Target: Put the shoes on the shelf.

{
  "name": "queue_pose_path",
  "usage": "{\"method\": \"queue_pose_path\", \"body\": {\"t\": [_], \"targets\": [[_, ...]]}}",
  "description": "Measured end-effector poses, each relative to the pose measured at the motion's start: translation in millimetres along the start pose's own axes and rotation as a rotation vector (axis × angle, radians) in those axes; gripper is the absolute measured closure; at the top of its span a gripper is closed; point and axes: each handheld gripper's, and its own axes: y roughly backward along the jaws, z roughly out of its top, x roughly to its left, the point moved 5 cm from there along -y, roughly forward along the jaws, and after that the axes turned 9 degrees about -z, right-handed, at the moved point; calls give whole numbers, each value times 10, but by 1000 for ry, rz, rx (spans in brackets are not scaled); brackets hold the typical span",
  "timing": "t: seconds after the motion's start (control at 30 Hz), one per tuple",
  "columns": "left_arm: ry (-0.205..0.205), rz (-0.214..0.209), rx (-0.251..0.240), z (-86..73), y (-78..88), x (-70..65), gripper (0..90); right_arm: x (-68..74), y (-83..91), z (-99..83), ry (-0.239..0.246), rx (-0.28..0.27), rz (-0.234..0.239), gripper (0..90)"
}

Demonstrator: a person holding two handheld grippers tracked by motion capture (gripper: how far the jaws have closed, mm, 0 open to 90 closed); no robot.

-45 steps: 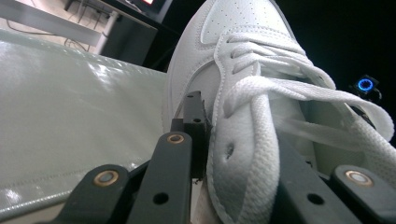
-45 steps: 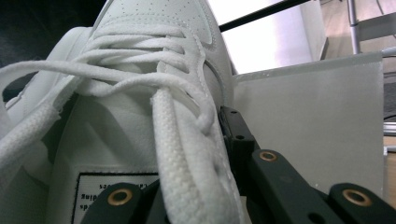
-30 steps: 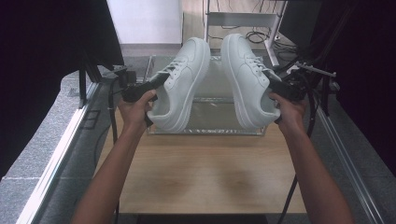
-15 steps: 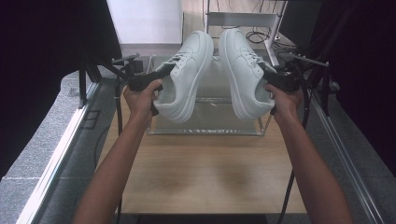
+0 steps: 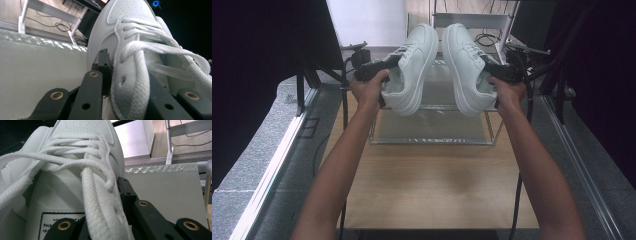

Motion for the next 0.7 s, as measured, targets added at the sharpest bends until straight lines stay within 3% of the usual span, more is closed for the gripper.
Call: {"method": "queue_pose_path", "body": {"t": [0.2,0.37,0.7], "targets": [[40,41,-11,61,-153,73,817,-21,-171,33,-39,16,-35,865],[36,87,14,57,-255,140,815,-38,-306,25,-25,41,-70,865],[33,171,41,70,-471,319,811,-142,-514,45,-40,69,-103,864]]}}
